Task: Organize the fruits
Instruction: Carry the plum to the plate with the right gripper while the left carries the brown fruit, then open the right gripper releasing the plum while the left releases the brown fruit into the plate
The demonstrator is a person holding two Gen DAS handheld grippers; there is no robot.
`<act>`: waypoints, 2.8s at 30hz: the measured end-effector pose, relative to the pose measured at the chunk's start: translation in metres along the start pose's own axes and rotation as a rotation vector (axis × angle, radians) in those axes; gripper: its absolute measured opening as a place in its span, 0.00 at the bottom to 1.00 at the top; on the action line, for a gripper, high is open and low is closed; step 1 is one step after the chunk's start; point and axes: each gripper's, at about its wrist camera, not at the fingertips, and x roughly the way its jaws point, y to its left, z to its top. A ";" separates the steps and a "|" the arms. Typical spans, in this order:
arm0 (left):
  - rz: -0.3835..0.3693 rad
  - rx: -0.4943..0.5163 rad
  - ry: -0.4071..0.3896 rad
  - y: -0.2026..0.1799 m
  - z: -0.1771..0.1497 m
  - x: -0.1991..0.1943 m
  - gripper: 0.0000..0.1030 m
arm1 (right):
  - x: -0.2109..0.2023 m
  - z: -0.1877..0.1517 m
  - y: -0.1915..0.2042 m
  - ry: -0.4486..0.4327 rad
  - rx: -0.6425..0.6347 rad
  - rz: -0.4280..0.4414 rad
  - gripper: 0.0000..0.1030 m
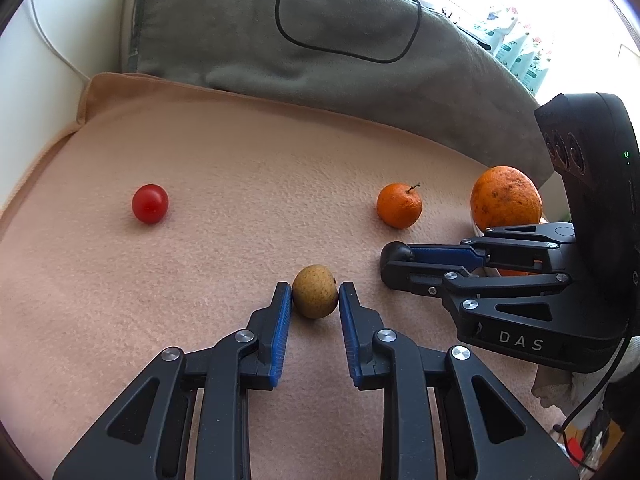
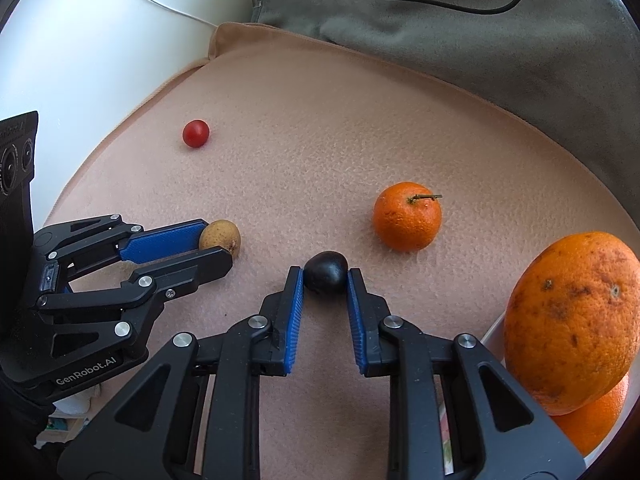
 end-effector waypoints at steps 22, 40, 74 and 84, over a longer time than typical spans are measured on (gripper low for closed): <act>-0.051 0.051 -0.063 -0.045 -0.007 -0.043 0.22 | -0.081 -0.046 -0.020 -0.172 0.096 0.039 0.22; -0.154 0.153 -0.069 -0.112 -0.010 -0.049 0.22 | -0.139 -0.107 -0.067 -0.269 0.237 0.002 0.22; -0.219 0.236 0.004 -0.178 -0.010 -0.013 0.22 | -0.147 -0.158 -0.145 -0.279 0.416 -0.069 0.22; -0.216 0.236 0.010 -0.178 -0.009 -0.007 0.22 | -0.140 -0.155 -0.150 -0.266 0.415 -0.089 0.22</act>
